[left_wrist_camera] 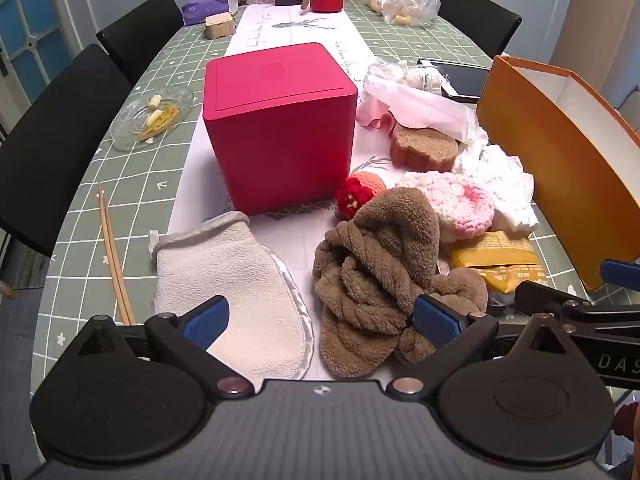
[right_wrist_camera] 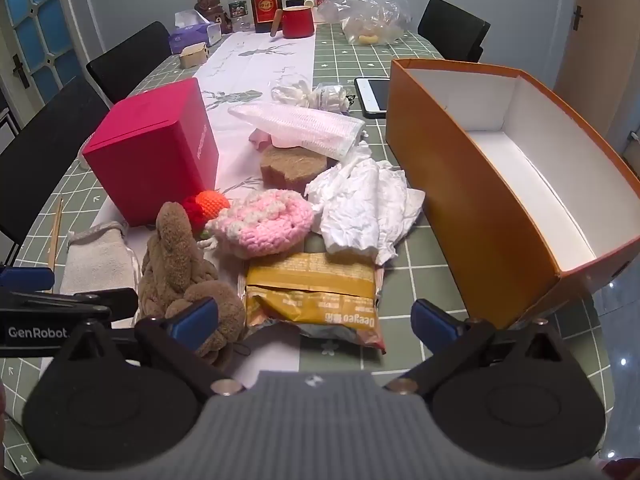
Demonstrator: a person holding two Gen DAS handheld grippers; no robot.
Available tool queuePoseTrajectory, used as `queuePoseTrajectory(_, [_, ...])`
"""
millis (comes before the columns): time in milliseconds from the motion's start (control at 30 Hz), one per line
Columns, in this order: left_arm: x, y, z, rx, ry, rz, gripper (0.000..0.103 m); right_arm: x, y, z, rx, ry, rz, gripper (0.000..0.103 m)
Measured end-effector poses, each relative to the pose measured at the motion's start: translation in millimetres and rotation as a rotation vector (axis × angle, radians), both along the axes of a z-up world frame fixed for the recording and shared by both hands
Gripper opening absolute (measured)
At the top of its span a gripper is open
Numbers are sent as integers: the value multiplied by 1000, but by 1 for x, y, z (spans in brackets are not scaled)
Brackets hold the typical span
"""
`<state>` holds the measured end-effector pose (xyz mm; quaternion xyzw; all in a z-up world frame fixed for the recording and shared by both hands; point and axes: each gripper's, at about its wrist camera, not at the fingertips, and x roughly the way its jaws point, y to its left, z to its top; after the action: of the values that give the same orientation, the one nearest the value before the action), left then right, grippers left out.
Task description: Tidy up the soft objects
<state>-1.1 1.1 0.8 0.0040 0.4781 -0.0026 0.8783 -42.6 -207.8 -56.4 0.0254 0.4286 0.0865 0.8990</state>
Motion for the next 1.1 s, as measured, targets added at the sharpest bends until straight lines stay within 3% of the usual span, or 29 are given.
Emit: queuePoseTrajectory(1100, [1, -5, -2, -2, 20, -1, 103, 0, -1, 1, 12, 5, -1, 100])
